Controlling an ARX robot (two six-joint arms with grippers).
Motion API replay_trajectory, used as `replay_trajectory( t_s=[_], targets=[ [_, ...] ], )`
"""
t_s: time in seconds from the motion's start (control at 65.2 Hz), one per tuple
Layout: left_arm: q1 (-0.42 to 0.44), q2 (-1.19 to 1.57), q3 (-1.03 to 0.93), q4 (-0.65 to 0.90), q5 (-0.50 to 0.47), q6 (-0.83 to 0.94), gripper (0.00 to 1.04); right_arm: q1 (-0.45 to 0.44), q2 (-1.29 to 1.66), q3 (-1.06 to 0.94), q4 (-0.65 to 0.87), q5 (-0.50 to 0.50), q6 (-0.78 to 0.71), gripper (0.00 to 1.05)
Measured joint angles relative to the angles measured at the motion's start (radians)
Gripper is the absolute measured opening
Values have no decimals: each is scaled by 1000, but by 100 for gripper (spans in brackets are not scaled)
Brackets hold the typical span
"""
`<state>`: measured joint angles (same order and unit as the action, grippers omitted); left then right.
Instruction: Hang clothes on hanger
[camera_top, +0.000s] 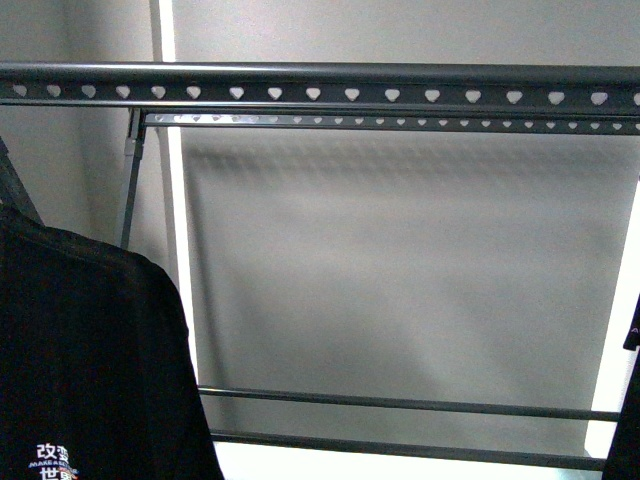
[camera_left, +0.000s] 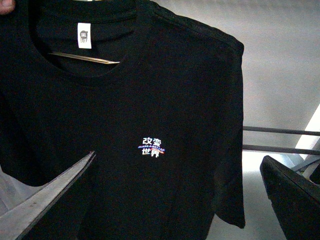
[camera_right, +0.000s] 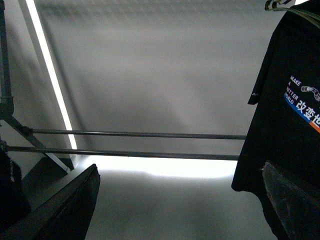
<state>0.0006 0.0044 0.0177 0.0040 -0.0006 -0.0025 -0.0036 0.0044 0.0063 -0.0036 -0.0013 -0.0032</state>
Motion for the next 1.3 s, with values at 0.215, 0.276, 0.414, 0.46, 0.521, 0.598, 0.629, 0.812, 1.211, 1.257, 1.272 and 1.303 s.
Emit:
replay_trajectory(
  t_s=[0.215, 0.276, 0.414, 0.46, 0.521, 0.598, 0.629, 0.812, 1.211, 1.257, 1.272, 1.303],
  targets=[
    [0, 0, 0, 0, 0, 0, 98, 0, 0, 0, 0, 0, 0, 97],
    [0, 0, 0, 0, 0, 0, 98, 0, 0, 0, 0, 0, 0, 97],
    [9, 5, 1, -3, 32, 3, 98, 0, 0, 0, 0, 0, 0, 97],
    [32, 56, 5, 6, 173, 5, 98, 0, 0, 0, 0, 0, 0, 97],
    [-37, 198, 31, 103, 111, 10, 98, 0, 0, 0, 0, -1, 0, 97],
    [-117, 367, 111, 230, -39, -7, 98, 0, 0, 0, 0, 0, 0, 97],
    [-143, 451, 161, 284, -114, -29, 98, 0, 0, 0, 0, 0, 0, 97],
    [-232, 1030, 617, 200, -620, -313, 98, 0, 0, 0, 0, 0, 0, 97],
    [-317, 1677, 1304, -267, -924, -807, 98, 0, 0, 0, 0, 0, 0, 97],
    [-315, 1714, 1350, -279, -935, -830, 98, 0, 0, 0, 0, 0, 0, 97],
    [-314, 1721, 1357, -279, -935, -833, 98, 0, 0, 0, 0, 0, 0, 97],
    [-312, 1741, 1380, -278, -935, -840, 98, 0, 0, 0, 0, 0, 0, 97]
  ],
)
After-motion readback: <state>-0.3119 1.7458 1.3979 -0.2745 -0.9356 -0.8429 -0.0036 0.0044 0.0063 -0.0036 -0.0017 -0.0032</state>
